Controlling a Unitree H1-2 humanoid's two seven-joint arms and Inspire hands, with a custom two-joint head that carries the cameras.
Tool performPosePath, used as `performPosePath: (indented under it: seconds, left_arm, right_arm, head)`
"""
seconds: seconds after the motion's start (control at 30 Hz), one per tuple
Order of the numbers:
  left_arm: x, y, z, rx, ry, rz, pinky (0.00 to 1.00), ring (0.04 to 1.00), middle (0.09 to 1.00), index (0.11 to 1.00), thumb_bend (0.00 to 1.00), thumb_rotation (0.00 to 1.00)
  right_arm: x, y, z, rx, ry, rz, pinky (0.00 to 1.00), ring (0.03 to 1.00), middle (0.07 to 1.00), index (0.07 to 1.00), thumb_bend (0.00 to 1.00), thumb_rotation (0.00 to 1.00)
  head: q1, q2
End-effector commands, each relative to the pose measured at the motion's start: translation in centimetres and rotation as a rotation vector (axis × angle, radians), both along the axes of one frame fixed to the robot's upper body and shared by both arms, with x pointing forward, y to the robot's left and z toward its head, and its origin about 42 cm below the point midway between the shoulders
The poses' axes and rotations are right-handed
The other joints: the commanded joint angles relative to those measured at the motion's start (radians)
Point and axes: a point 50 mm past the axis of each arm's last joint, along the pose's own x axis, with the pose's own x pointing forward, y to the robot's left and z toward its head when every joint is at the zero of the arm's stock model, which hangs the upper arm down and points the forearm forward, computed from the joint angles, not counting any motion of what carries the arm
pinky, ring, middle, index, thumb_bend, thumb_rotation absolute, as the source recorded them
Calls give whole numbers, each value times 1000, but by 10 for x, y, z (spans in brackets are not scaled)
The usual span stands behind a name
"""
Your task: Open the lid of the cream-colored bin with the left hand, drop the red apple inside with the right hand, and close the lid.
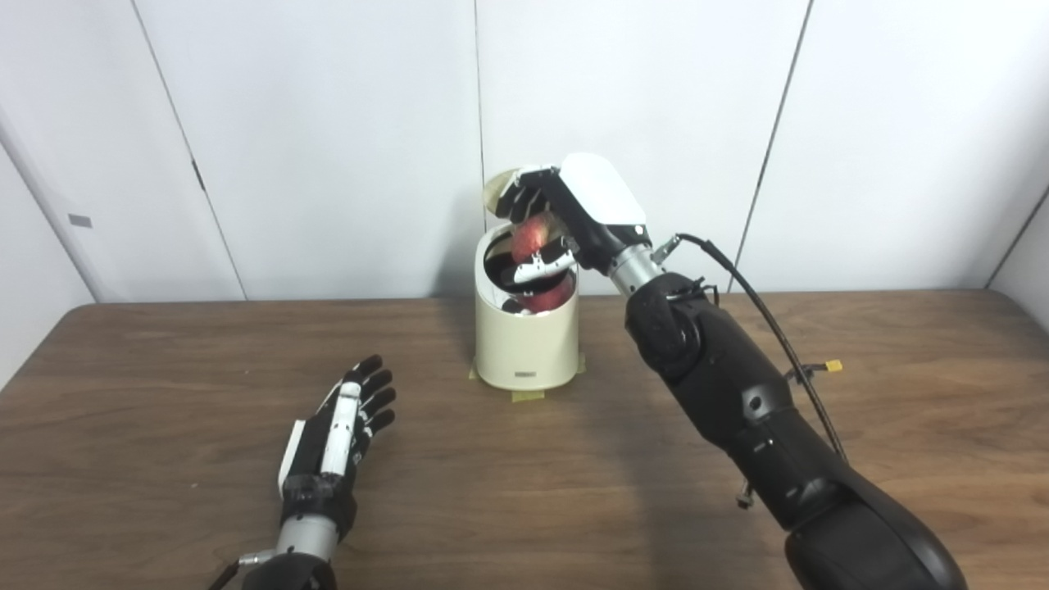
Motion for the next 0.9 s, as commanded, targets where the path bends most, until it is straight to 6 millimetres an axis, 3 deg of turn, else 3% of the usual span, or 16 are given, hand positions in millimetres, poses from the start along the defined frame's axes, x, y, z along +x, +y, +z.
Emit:
performPosePath:
  seconds: [0.0, 0.37, 0.5, 0.57, 0.67, 0.87]
  left_arm:
    - [6, -4, 21, -10, -84, -11, 864, 866, 866, 877, 392, 832]
    - [6, -7, 23, -12, -86, -8, 870, 865, 863, 879, 395, 827]
    - [6, -7, 23, -8, -85, -7, 863, 862, 863, 880, 405, 831]
    - [6, -7, 24, -10, -87, -7, 863, 861, 861, 881, 408, 831]
    - [6, -8, 24, -8, -86, -3, 858, 858, 855, 878, 414, 838]
    - [6, -8, 24, -2, -89, -6, 850, 851, 849, 876, 420, 848]
  right_arm:
    - [5, 9, 41, 45, -108, 23, 388, 389, 500, 514, 500, 0]
    - [3, 11, 34, 23, -70, 5, 376, 396, 493, 523, 500, 0]
    - [6, 8, 30, -20, -16, -27, 366, 434, 530, 530, 500, 0]
    - [8, 6, 28, -51, -11, -43, 427, 433, 538, 512, 511, 0]
    - [8, 5, 26, -83, -12, -57, 550, 618, 662, 496, 521, 118]
    - [8, 2, 24, -114, 16, -58, 738, 773, 748, 496, 524, 139]
  head:
    - [0, 0]
    - [9, 9]
    - [12, 9]
    - [17, 13]
    - [17, 13]
    - [19, 15]
